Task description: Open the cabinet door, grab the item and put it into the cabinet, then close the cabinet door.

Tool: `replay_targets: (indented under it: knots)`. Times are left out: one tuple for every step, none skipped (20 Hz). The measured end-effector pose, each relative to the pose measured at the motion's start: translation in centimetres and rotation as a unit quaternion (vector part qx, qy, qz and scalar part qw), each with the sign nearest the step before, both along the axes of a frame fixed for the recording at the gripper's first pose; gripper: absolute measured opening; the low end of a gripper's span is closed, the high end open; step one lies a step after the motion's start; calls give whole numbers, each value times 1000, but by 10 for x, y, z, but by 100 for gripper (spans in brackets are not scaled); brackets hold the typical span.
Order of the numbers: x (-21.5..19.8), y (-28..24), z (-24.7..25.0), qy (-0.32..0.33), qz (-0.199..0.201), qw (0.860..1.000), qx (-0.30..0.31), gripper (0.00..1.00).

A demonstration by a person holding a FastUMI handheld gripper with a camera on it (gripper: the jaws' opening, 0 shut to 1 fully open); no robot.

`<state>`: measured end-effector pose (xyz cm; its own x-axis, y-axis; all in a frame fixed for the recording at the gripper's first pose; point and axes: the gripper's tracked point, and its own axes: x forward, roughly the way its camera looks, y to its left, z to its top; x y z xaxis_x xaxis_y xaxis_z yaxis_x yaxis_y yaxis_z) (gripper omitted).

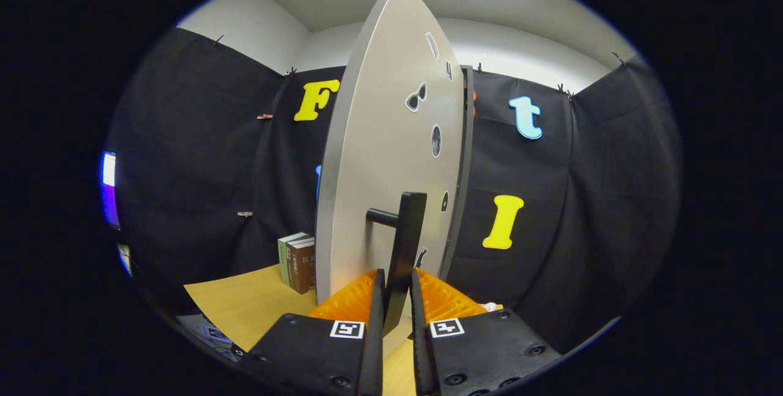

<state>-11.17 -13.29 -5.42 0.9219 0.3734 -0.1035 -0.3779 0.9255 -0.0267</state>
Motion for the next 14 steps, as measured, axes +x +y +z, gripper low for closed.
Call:
replay_targets:
  knots:
    - [0,-1,0,2,-5,1000,6,24]
    - [0,-3,0,1,-13,1000,9,24]
    - [1,-5,0,0,-22,1000,6,24]
    - [3,-8,0,-4,-35,999,1,24]
    - [4,-11,0,-6,-44,999,-3,24]
    - [6,-12,0,-6,-55,998,-2,23]
    - [6,-13,1,-6,-66,998,1,20]
    - [3,-13,1,-6,-73,997,6,19]
    - [1,-7,3,-8,-70,997,19,19]
    - [0,-5,6,-10,-66,997,29,19]
    - [-2,-3,8,-12,-62,998,32,19]
    - [-2,-6,9,-17,-62,998,29,20]
    - [-4,-10,10,-20,-66,997,22,20]
    - [-9,-12,12,-23,-71,997,18,22]
